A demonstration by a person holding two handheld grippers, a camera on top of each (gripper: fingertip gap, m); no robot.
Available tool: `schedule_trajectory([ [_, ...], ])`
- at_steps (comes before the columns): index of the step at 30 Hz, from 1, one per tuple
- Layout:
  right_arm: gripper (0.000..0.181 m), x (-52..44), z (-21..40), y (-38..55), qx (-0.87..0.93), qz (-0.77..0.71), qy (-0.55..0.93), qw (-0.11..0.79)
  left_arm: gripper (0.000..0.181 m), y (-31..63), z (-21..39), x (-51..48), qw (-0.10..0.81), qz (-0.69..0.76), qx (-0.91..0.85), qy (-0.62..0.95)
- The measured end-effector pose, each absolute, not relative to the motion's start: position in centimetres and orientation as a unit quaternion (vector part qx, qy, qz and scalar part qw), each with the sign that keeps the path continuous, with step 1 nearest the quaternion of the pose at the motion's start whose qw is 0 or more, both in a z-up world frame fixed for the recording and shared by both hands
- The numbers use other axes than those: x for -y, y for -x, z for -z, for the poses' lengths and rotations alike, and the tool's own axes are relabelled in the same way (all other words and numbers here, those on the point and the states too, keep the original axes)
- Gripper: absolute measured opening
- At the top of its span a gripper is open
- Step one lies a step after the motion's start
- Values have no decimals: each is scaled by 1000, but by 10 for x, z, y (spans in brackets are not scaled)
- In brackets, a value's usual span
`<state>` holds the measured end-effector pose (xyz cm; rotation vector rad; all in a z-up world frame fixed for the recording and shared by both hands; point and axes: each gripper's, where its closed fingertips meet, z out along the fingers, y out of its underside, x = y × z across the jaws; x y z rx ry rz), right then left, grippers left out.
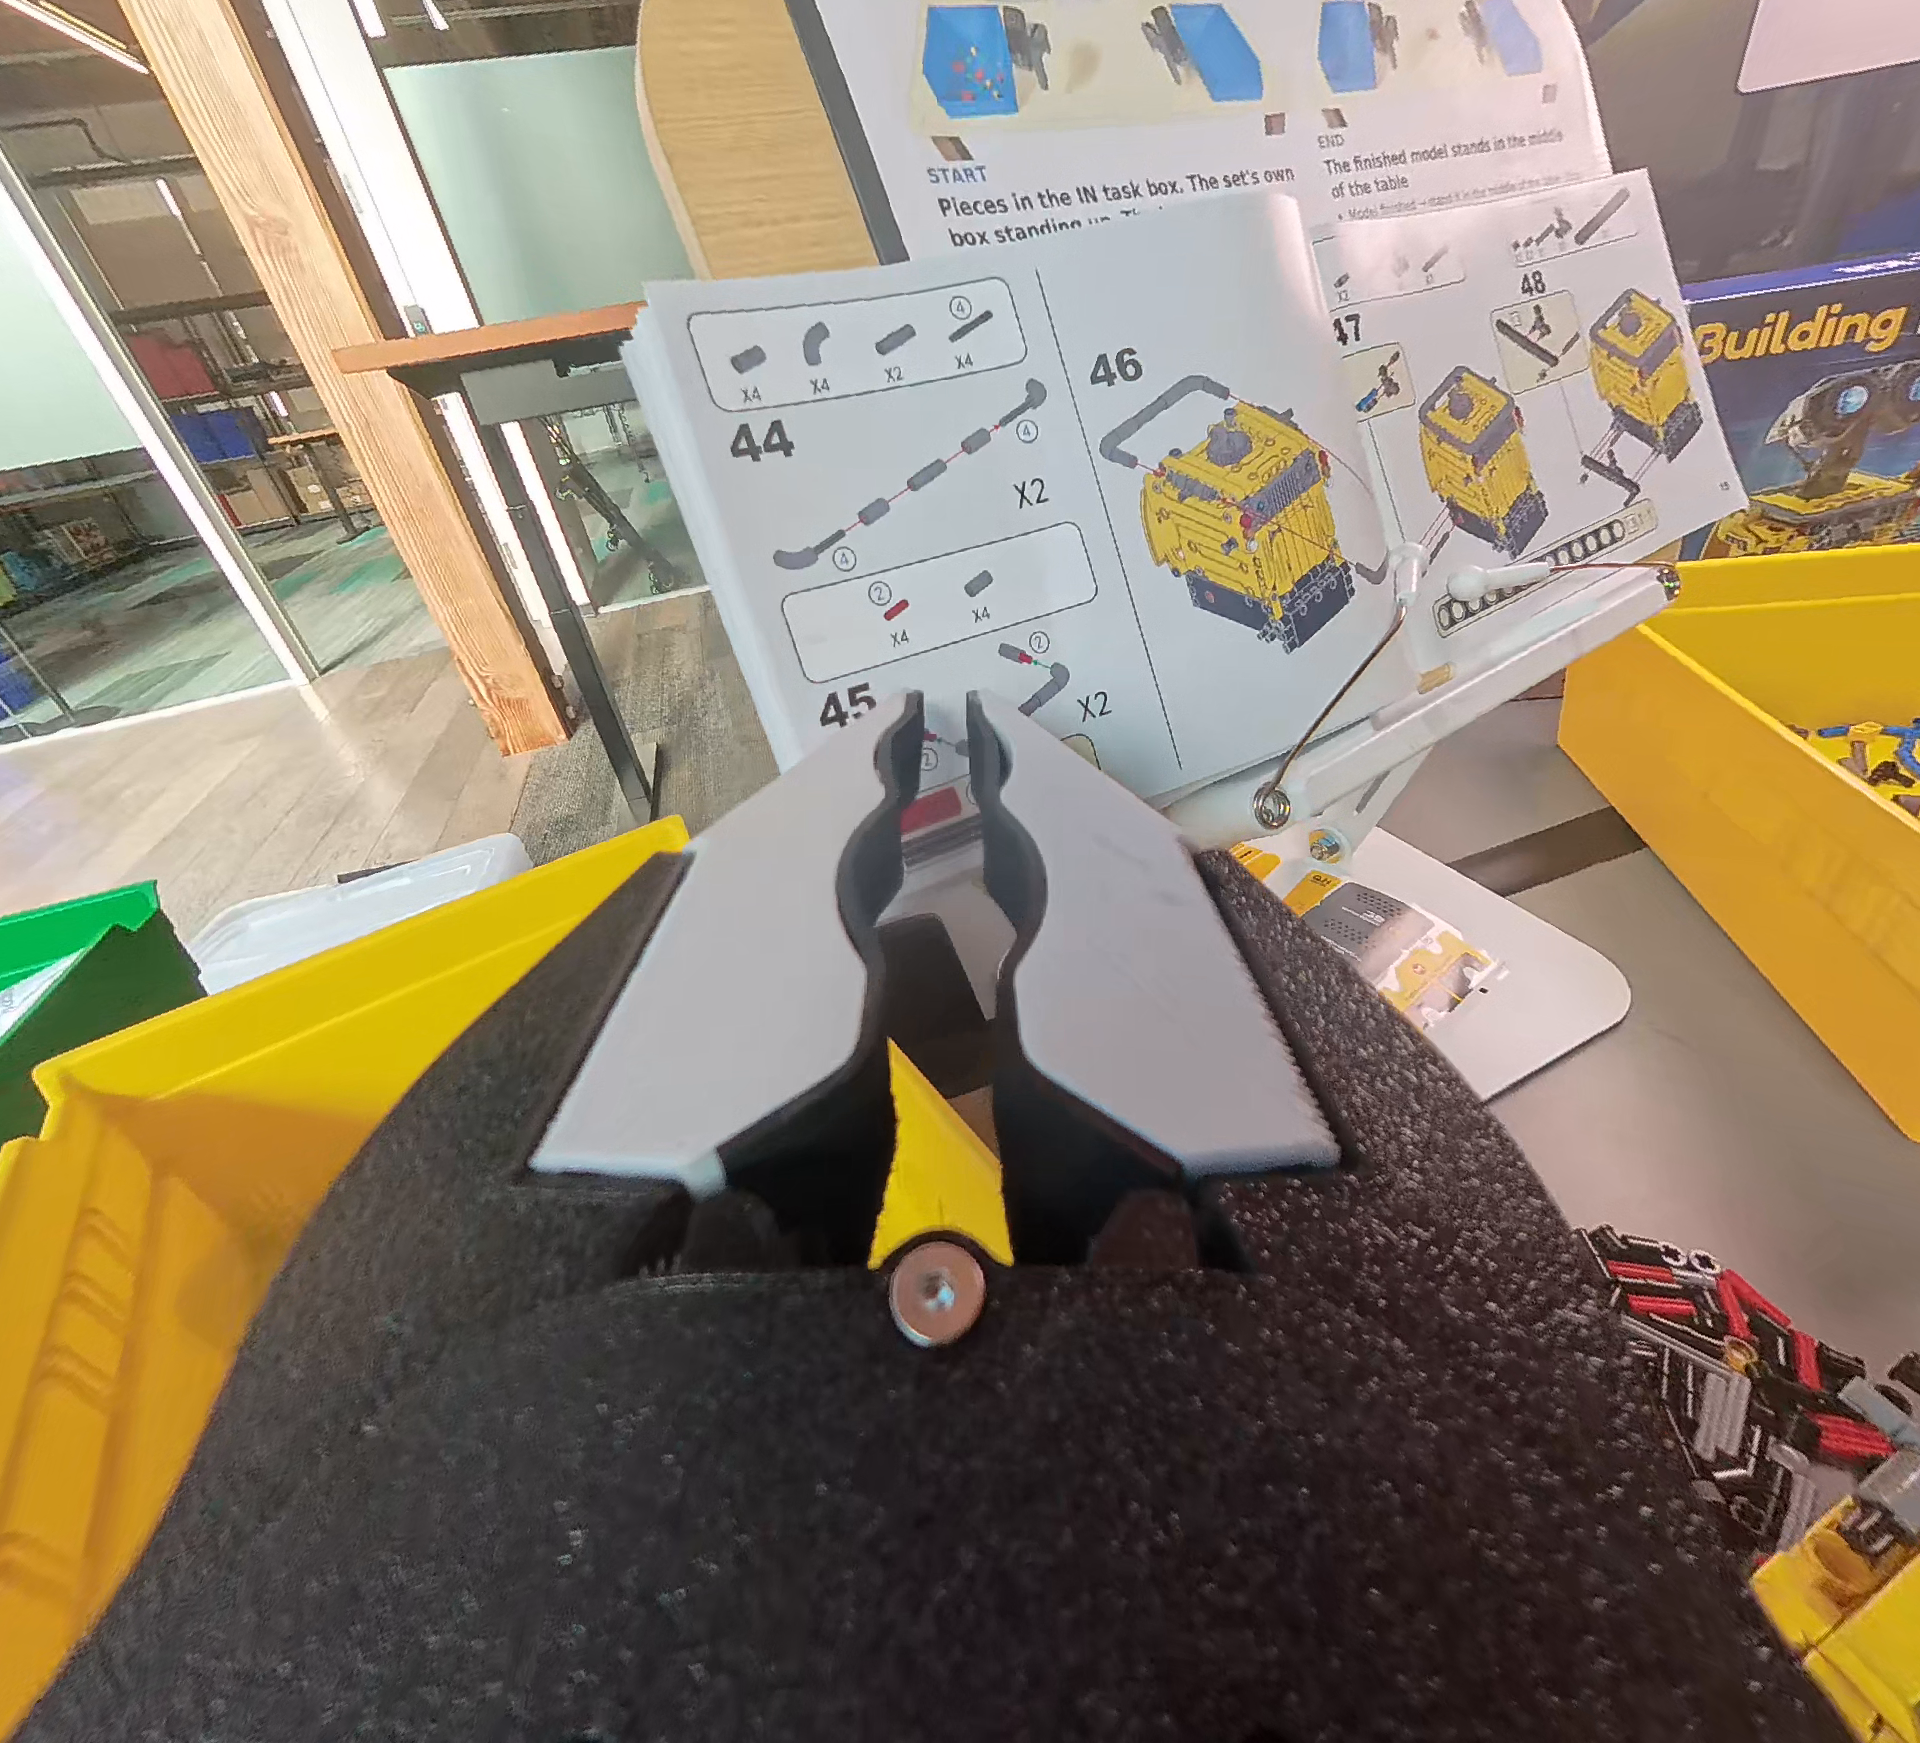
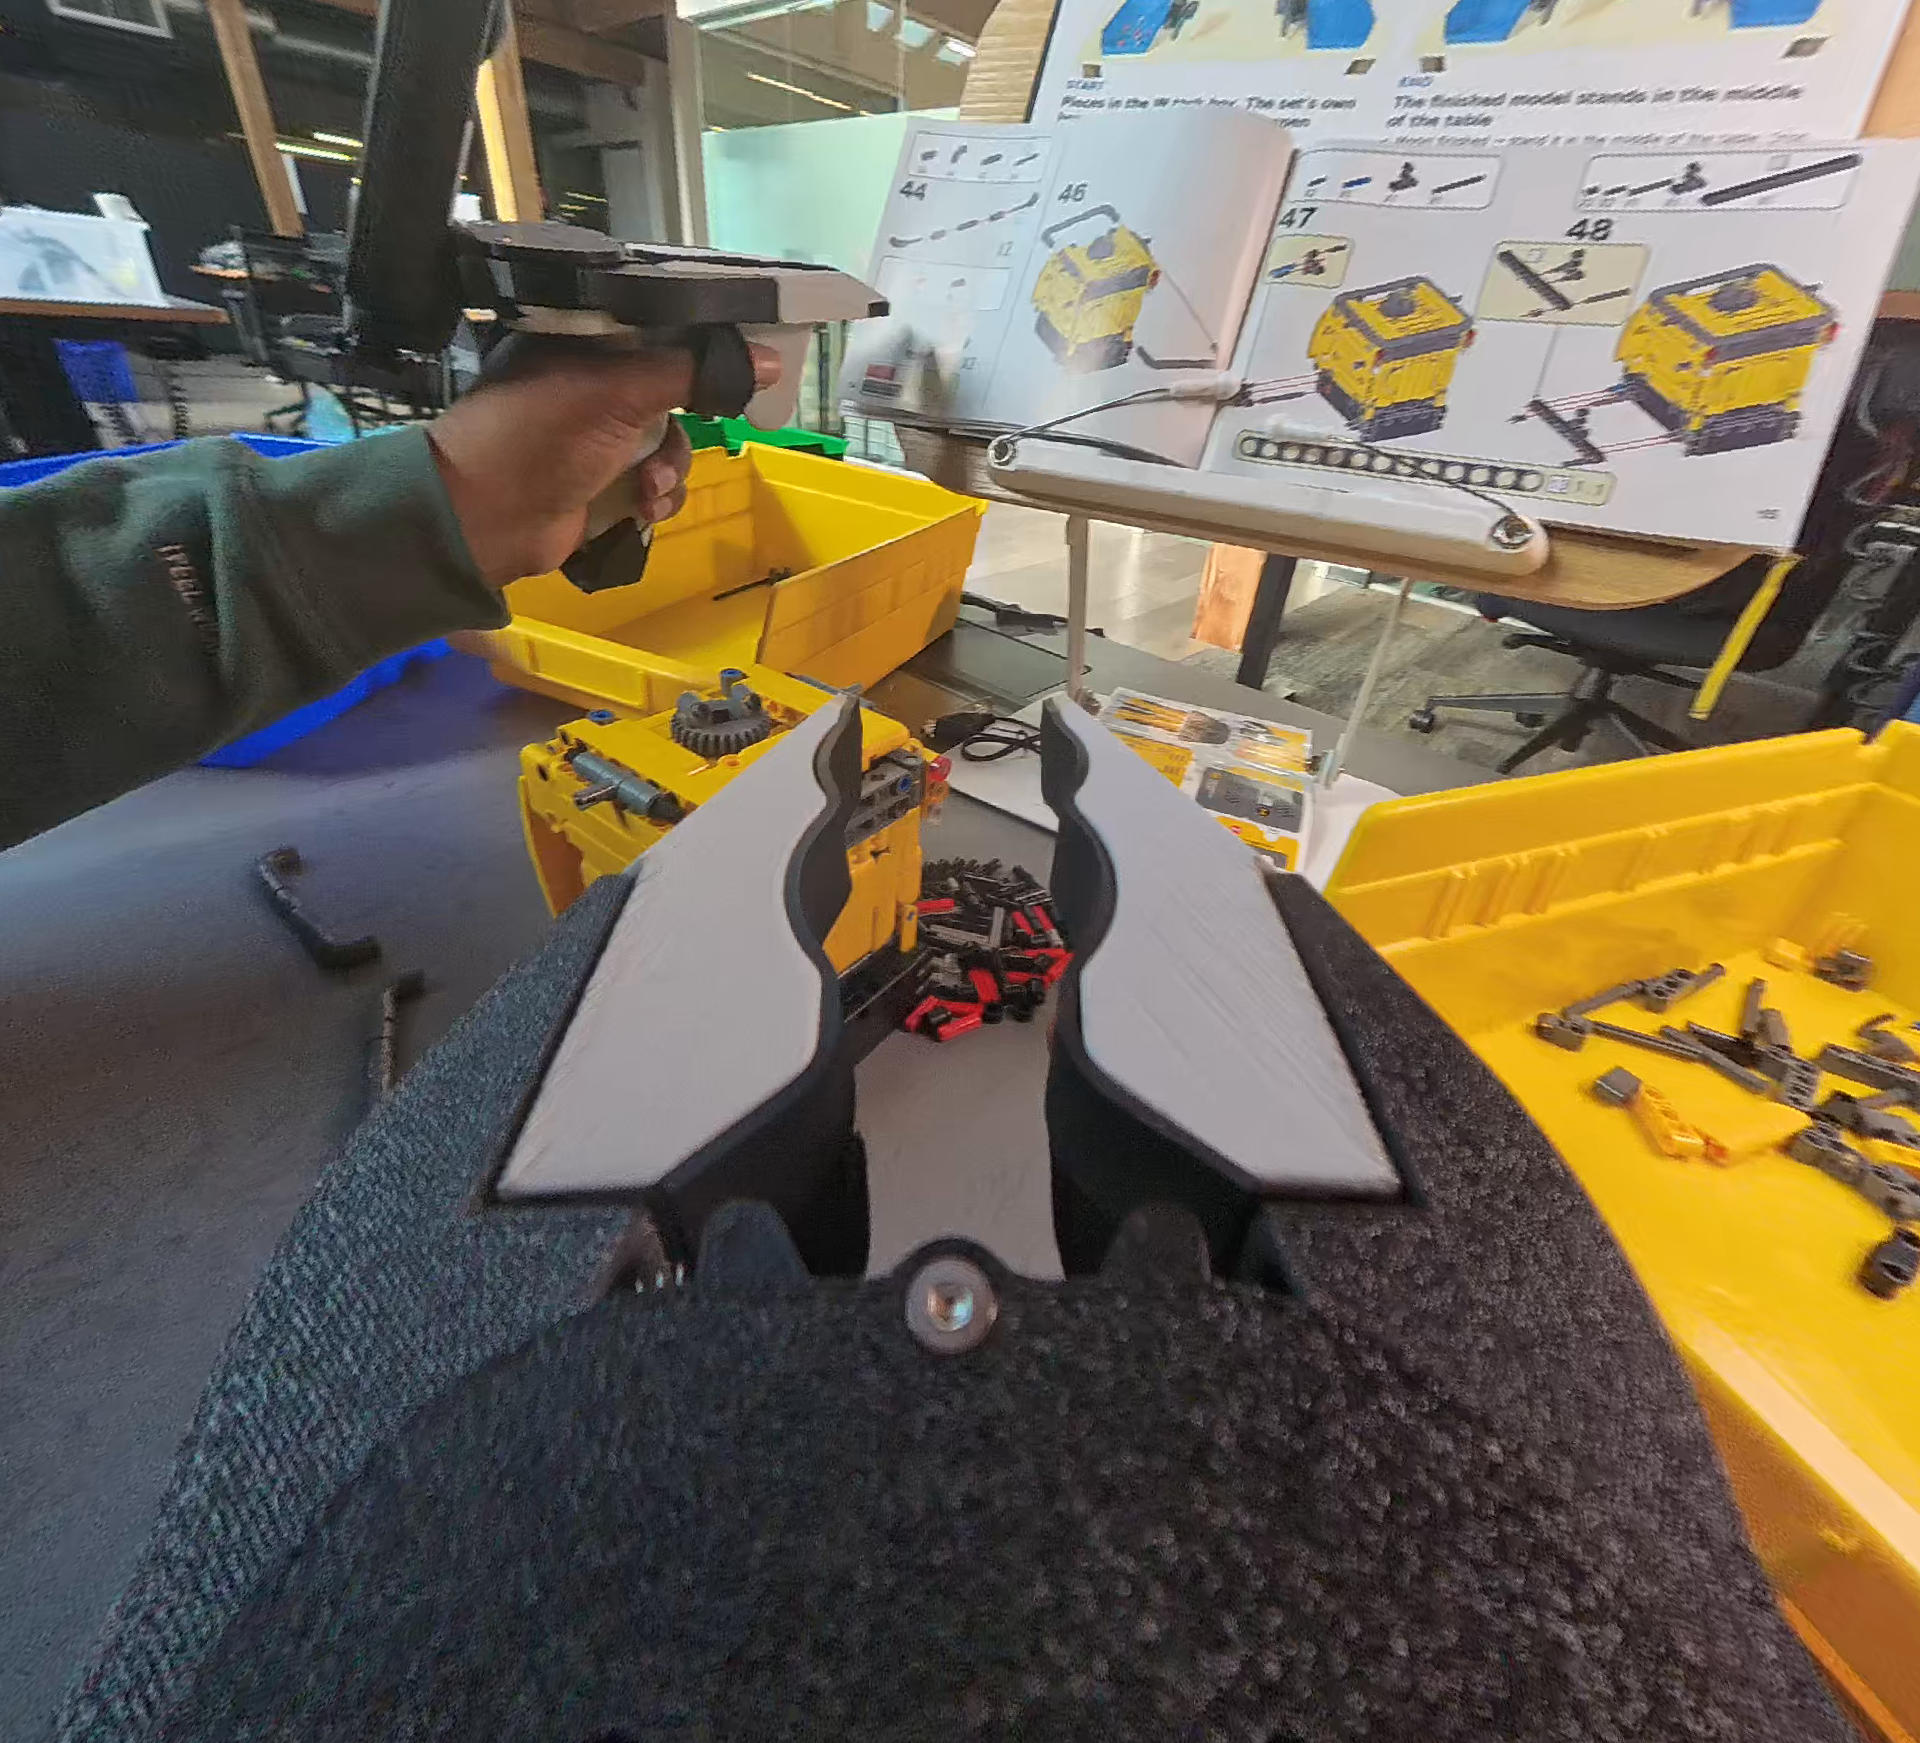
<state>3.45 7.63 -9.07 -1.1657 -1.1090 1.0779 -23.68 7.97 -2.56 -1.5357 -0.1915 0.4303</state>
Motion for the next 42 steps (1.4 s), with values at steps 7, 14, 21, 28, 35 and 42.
schedule_trajectory([
  [7,51,-48,103,-25,531,-478,463,525,6,245,27,-76,695,-196,101,684],
  [14,54,-43,115,-20,552,-460,462,520,5,248,22,-81,698,-199,101,680],
  [21,53,-46,121,-18,556,-454,468,516,3,251,22,-89,697,-203,97,681],
  [28,53,-46,127,-16,561,-450,471,510,4,248,22,-92,700,-200,88,680],
  [35,53,-44,134,-14,570,-446,474,502,3,239,23,-102,694,-199,71,688],
  [42,55,-45,141,-14,578,-437,483,491,34,183,35,-90,687,-30,-16,726],
])
